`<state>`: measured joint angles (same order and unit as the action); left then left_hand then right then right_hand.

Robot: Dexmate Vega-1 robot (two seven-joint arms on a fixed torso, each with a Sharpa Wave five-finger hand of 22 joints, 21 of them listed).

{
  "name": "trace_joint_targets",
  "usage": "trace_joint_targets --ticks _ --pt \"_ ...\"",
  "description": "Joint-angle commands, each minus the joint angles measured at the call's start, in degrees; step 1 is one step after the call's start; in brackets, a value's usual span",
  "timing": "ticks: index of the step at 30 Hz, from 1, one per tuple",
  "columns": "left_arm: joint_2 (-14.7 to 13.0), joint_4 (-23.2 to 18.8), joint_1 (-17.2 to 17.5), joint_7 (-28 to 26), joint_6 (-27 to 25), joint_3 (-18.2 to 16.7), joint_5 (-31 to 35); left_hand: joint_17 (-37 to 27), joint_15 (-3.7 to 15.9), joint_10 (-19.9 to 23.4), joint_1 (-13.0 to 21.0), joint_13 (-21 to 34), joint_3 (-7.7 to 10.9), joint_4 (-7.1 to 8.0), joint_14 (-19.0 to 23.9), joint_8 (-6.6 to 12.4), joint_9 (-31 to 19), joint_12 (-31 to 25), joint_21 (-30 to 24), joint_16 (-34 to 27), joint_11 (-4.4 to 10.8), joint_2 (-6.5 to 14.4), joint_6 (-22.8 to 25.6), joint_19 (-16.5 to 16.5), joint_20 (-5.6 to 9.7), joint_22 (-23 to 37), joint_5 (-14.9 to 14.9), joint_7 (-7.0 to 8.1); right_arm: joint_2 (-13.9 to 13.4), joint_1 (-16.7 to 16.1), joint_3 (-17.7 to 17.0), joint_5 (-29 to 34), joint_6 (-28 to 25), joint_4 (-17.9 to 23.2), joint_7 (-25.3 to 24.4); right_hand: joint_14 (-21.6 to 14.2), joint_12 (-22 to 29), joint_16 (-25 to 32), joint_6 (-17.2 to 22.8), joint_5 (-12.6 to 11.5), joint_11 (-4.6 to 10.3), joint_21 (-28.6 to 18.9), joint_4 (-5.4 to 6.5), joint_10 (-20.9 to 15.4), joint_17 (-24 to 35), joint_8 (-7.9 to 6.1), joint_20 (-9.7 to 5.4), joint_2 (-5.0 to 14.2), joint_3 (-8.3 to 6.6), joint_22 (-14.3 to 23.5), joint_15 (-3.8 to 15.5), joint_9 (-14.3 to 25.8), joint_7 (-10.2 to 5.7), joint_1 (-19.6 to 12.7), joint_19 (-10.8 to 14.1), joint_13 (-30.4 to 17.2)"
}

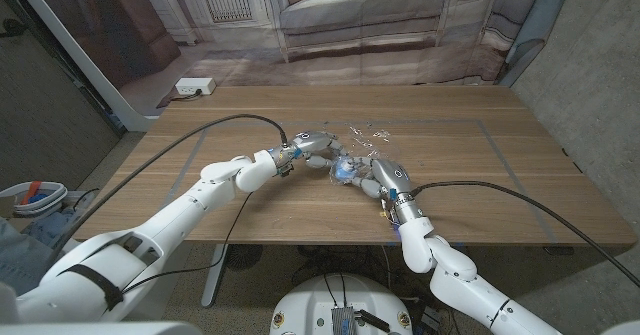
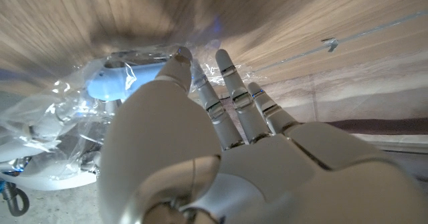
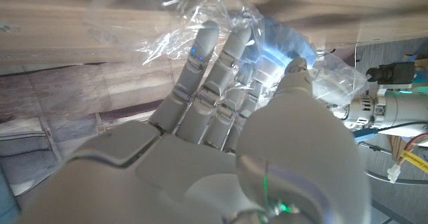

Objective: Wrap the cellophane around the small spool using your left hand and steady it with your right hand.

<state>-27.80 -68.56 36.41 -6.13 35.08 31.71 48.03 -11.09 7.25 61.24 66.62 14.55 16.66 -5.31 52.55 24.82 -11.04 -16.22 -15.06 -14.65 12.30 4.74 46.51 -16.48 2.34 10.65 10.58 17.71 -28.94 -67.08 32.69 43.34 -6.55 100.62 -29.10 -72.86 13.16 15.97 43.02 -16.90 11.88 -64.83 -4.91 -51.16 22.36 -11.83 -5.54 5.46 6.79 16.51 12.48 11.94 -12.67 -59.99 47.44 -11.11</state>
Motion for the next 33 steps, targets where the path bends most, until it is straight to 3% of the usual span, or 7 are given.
trace_joint_targets --ticks 1,4,9,12,21,26,33 --pt "1.04 -6.67 1.72 10.94 -6.02 -3.00 -7.53 -0.24 3.98 2.80 -1.07 1.51 0.72 0.09 1.29 0.60 -0.13 -1.34 0.00 -0.23 0.19 1.40 10.97 -0.72 0.45 0.07 0.09 -10.89 -0.08 -0.66 -3.35 -5.33 -4.68 6.31 8.91 -1.43 -0.40 0.72 1.77 0.32 0.00 -1.61 0.84 -1.55 0.54 -0.09 -6.93 1.22 1.83 0.99 -0.04 0.29 0.07 0.45 -0.28 -0.12" --pt "1.49 -8.98 1.65 17.10 -9.44 -3.65 -10.34 -0.36 3.65 3.71 -1.80 2.26 0.60 0.53 1.58 0.56 -0.09 -1.84 0.29 -0.08 0.17 1.38 10.87 -0.31 0.42 0.08 -0.03 -11.64 0.65 -0.91 -4.87 -8.77 -7.63 8.48 13.65 -1.72 -0.41 0.87 2.58 0.63 -0.05 -1.99 1.59 -2.57 0.75 -0.01 -6.97 1.64 2.94 1.58 0.01 0.24 0.13 0.95 -0.09 -0.13" --pt "2.63 -11.79 0.16 27.39 -16.74 -3.66 -13.39 -0.49 3.75 6.14 -5.66 4.59 -0.28 3.11 3.16 0.77 0.05 -3.93 0.59 0.38 -0.57 1.45 12.58 -0.64 0.13 0.08 -0.21 -13.42 2.22 -0.20 -7.80 -16.22 -15.42 11.63 23.99 -2.63 -0.87 1.56 5.44 1.35 -0.12 -0.94 5.31 -5.33 1.41 0.26 -6.99 3.22 8.51 4.21 0.04 0.08 0.09 0.20 1.38 -0.09" --pt "3.39 -12.71 -1.29 32.39 -21.61 -2.87 -13.31 -0.56 3.53 8.24 -7.58 5.88 -0.73 4.45 5.43 0.81 0.12 -5.61 0.60 0.10 -0.98 1.47 13.79 -1.17 0.17 0.09 -0.17 -14.22 3.68 0.56 -9.94 -21.43 -19.70 12.20 28.74 -3.51 -0.83 2.01 6.59 1.63 -0.22 -0.93 7.38 -6.53 1.38 0.24 -7.00 3.64 9.79 5.39 0.10 0.05 0.09 0.17 2.50 -0.06" --pt "6.46 -9.52 -8.38 46.47 -33.01 1.44 -12.65 -0.38 2.69 11.53 -10.16 9.34 -0.71 6.62 11.38 0.43 0.15 -9.50 -0.29 -0.33 -3.44 2.14 17.61 -4.86 -0.19 0.22 -0.14 -17.87 4.75 5.19 -12.84 -30.80 -33.47 13.02 38.54 -6.69 -0.38 6.12 11.39 2.94 -0.50 -0.39 12.17 -13.60 0.76 0.03 -7.06 3.53 10.66 10.76 0.36 -0.06 0.66 -0.98 7.16 -0.01" --pt "7.58 -8.16 -10.71 48.71 -35.55 2.86 -12.14 -0.49 2.24 13.13 -11.34 10.62 -0.78 7.66 13.54 1.08 -0.84 -11.15 -0.73 -0.62 -4.53 2.69 19.49 -6.39 -0.14 0.28 -0.24 -18.68 4.15 7.49 -13.20 -33.33 -39.13 13.87 40.64 -7.53 0.17 9.32 13.30 3.57 -0.62 0.20 12.92 -17.68 0.22 0.03 -7.04 3.92 10.22 12.70 0.39 -0.10 0.91 -1.13 8.97 -0.04" --pt "8.31 -7.89 -12.61 49.24 -37.27 4.44 -10.40 -0.83 1.54 18.59 -13.57 13.10 -1.29 9.43 18.23 4.58 -3.58 -16.15 -1.49 -1.02 -6.11 2.76 26.00 -9.33 0.19 0.33 -0.46 -20.00 1.91 11.36 -12.21 -35.45 -47.40 14.94 43.46 -7.56 1.49 11.16 15.12 4.31 -0.93 0.77 12.92 -23.01 -1.03 -0.26 -7.04 4.37 9.24 13.93 0.43 -0.11 2.22 -1.55 10.07 -0.36"
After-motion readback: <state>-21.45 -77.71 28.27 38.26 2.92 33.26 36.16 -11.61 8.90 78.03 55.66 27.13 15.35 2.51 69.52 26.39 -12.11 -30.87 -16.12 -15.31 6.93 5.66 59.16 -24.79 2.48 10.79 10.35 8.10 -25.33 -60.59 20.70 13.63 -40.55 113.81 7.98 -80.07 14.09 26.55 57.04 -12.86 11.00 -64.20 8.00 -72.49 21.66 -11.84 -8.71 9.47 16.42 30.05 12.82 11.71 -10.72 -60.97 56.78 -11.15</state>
